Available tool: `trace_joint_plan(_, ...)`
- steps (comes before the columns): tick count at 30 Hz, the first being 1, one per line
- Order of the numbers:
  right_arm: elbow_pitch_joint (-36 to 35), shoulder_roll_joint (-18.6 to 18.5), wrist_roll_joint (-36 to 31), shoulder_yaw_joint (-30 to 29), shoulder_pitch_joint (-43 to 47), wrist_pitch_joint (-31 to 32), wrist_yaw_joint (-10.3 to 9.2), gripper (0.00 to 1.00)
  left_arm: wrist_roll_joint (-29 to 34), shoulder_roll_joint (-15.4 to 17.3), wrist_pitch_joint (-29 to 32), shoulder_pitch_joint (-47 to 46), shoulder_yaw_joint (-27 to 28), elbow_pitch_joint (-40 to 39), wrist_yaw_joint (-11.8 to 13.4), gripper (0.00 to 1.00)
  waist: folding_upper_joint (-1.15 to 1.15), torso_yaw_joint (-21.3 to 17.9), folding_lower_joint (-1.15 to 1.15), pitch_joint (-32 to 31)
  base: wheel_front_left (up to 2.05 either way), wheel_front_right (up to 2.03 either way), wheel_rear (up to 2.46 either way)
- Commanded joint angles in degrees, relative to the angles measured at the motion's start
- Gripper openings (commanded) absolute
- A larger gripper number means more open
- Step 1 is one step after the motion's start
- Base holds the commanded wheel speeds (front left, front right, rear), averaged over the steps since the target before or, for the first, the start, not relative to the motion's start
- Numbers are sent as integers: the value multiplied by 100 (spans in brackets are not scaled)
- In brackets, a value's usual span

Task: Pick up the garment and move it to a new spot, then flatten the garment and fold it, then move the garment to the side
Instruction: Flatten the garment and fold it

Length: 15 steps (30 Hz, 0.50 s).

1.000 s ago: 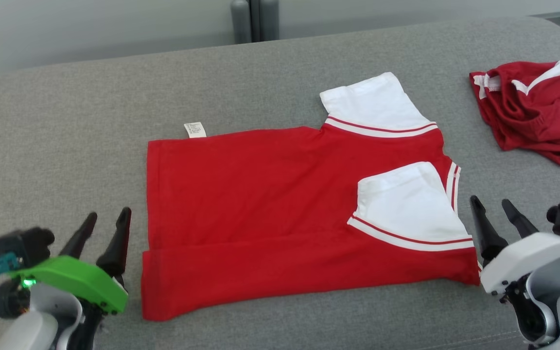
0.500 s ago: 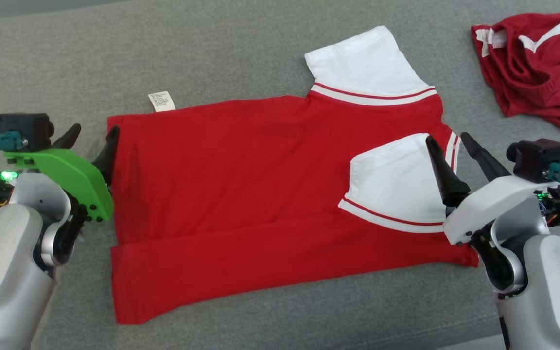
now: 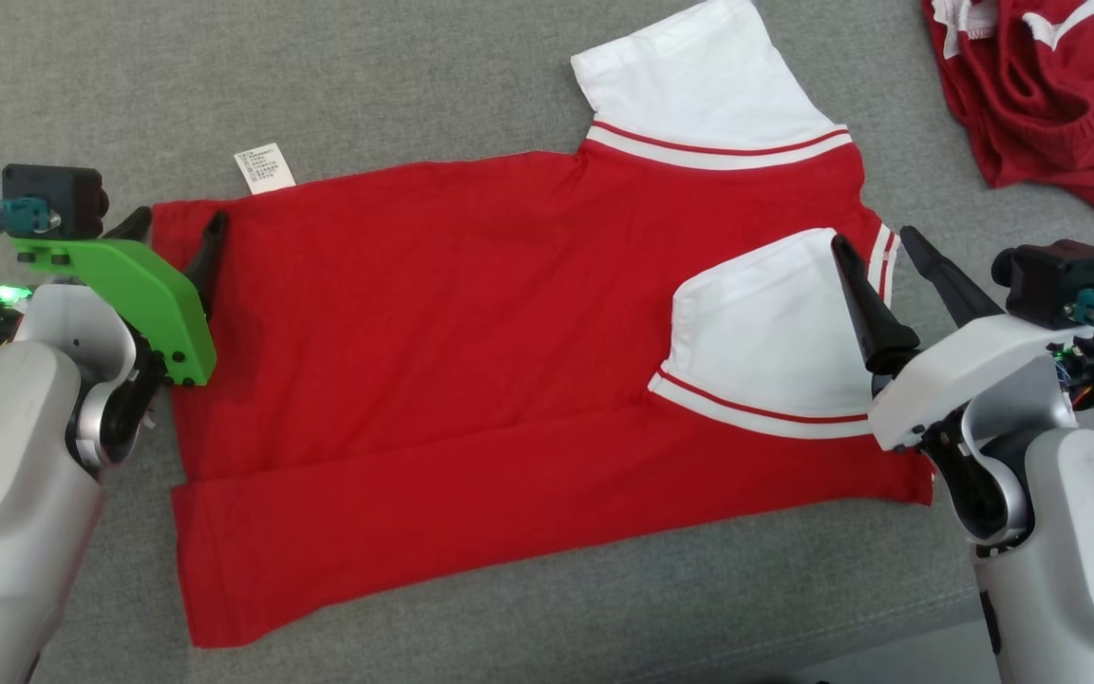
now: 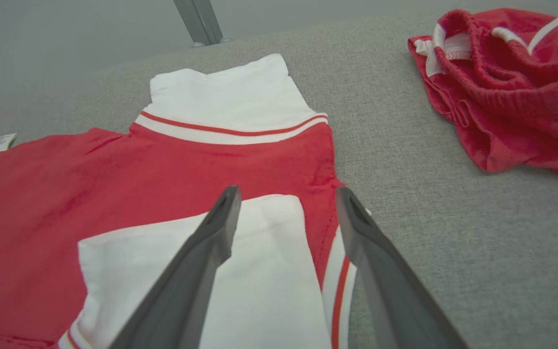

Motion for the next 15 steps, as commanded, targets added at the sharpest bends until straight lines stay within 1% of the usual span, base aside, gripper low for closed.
trace_joint_plan(1,-4,-47,11,12,-82,17,-6,100,47,-42,42,-38,-58,77,-38,100,0,10,0,18,0,0,0)
trace_joint_plan(2,-10,-73,5,18,-126,17,-6,100,49,-55,33,-61,-71,95,-59,100,0,18,0,29,0,0,0)
trace_joint_plan(3,-16,-95,-7,25,-164,22,-6,100,49,-65,15,-79,-73,103,-65,93,0,26,0,38,0,0,0)
trace_joint_plan(4,-25,-118,-22,36,-211,32,-6,100,60,-74,-20,-110,-68,112,-60,55,0,38,0,51,0,0,0)
trace_joint_plan(5,-33,-134,-30,46,-251,44,-6,100,61,-83,-53,-135,-62,117,-51,47,0,49,0,62,0,0,0)
trace_joint_plan(6,-37,-162,-43,61,-302,61,-6,100,61,-92,-73,-167,-57,131,-46,35,0,63,0,77,0,0,0)
trace_joint_plan(7,-37,-183,-48,79,-351,74,-6,100,62,-103,-78,-184,-63,143,-51,28,0,76,0,89,0,0,0)
trace_joint_plan(8,-37,-204,-57,103,-410,84,-6,100,65,-114,-83,-199,-73,158,-64,11,0,90,0,104,0,0,0)
trace_joint_plan(9,-40,-232,-68,132,-466,102,-6,100,65,-125,-87,-213,-81,172,-74,2,0,104,0,119,0,0,0)
trace_joint_plan(10,-36,-267,-74,162,-538,130,-6,100,63,-138,-95,-233,-90,186,-76,0,0,119,0,135,0,0,0)
trace_joint_plan(15,82,-449,-175,202,-1035,232,-6,100,91,-194,-286,-340,-88,115,-122,0,0,240,0,195,0,0,0)
